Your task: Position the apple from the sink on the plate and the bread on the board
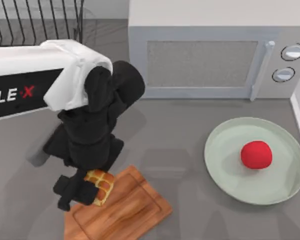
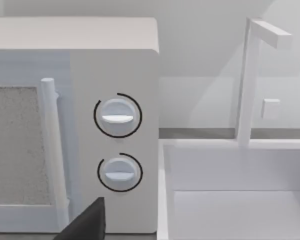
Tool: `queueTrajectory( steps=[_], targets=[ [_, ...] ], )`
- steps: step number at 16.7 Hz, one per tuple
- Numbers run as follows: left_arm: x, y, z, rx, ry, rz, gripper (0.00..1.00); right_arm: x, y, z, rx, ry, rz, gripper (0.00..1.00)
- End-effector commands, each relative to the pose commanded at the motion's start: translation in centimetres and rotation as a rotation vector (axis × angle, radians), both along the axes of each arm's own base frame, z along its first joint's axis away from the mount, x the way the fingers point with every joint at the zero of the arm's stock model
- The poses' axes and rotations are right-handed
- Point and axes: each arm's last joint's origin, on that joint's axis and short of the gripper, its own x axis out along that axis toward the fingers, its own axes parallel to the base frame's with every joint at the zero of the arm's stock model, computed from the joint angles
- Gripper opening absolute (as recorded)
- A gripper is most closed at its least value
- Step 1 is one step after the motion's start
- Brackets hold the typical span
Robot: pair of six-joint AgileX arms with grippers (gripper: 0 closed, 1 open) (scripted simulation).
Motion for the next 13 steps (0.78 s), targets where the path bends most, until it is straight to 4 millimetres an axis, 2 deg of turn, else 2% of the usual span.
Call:
queueTrajectory(
  steps=[3,6,13],
  targets=[
    [-2.0,-0.8,0.3,-0.001,-0.047,0.206,0.00,0.0,0.0,0.0,0.000,0.000,0.000,1.00],
    [-3.3,-1.1,0.6,-0.017,-0.084,0.336,0.00,0.0,0.0,0.0,0.000,0.000,0.000,1.00],
    [-4.0,-1.2,0.8,-0.032,-0.104,0.398,0.00,0.0,0.0,0.0,0.000,0.000,0.000,1.00]
  ],
)
